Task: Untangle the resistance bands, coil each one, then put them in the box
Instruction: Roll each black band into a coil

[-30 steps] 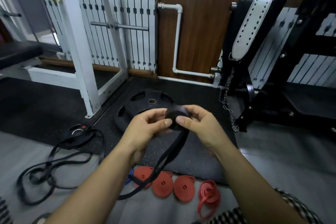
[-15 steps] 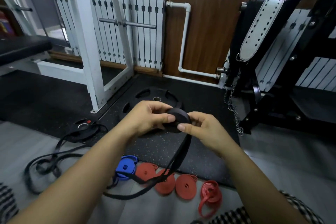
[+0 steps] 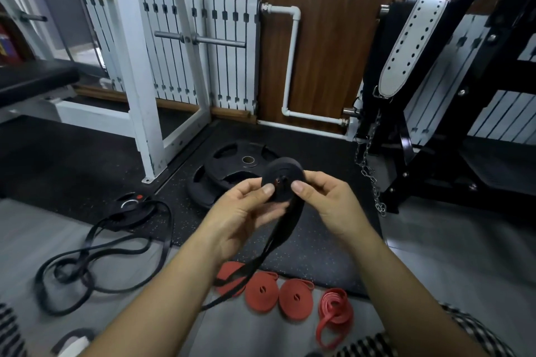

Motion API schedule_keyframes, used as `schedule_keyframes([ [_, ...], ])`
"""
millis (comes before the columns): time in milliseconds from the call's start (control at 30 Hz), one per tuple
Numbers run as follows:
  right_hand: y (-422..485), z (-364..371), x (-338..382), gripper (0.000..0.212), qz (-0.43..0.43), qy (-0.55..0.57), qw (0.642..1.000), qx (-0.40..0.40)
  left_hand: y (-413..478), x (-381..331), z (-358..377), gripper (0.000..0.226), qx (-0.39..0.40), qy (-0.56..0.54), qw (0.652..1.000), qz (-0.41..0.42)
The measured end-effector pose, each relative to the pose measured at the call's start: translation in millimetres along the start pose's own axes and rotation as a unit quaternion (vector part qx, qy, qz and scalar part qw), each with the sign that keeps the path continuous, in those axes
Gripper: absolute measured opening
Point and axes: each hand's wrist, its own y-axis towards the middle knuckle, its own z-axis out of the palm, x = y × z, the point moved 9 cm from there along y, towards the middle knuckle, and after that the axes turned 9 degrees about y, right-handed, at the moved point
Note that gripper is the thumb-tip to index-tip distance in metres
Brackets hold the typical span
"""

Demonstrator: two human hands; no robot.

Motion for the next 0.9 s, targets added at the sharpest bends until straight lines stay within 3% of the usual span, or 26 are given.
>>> schedule_keyframes([
  [67, 1, -4, 4, 0.014, 0.000, -0.073, 0.997, 0.008, 2, -10, -9, 0.017, -0.015, 0.181, 0.983, 0.010],
  [133, 2, -6, 3, 0.013, 0.006, -0.156, 0.987, 0.030, 6, -30, -10, 0.029, -0.028, 0.333, 0.940, 0.062],
  [200, 1, -6, 2, 0.012, 0.013, -0.196, 0.979, 0.045, 8, -46, 0, 0.031, -0.013, 0.400, 0.911, 0.100],
  [300, 1, -8, 6, 0.015, 0.009, -0.101, 0.995, 0.014, 5, -57, 12, 0.020, -0.010, 0.365, 0.921, 0.134],
  [367, 0, -11, 9, 0.019, 0.007, 0.014, 1.000, -0.009, 2, -57, 15, 0.017, -0.023, 0.302, 0.939, 0.161],
  [433, -1, -13, 6, 0.021, 0.010, 0.059, 0.998, -0.022, -1, -50, 15, 0.015, -0.033, 0.222, 0.960, 0.168],
  [567, -3, -15, -1, 0.017, 0.014, 0.091, 0.995, -0.047, -2, -25, 14, 0.015, -0.050, 0.105, 0.983, 0.139],
  [700, -4, -20, 3, 0.017, -0.006, 0.001, 0.999, -0.047, 4, -7, 11, 0.018, -0.039, 0.046, 0.994, 0.091],
  [800, -2, -27, -1, 0.020, 0.006, -0.127, 0.991, -0.034, 9, -14, 6, 0.023, -0.005, 0.241, 0.968, 0.072],
  [900, -1, -22, -12, 0.027, 0.011, -0.254, 0.967, -0.010, 12, -30, 8, 0.041, 0.032, 0.460, 0.883, 0.093],
])
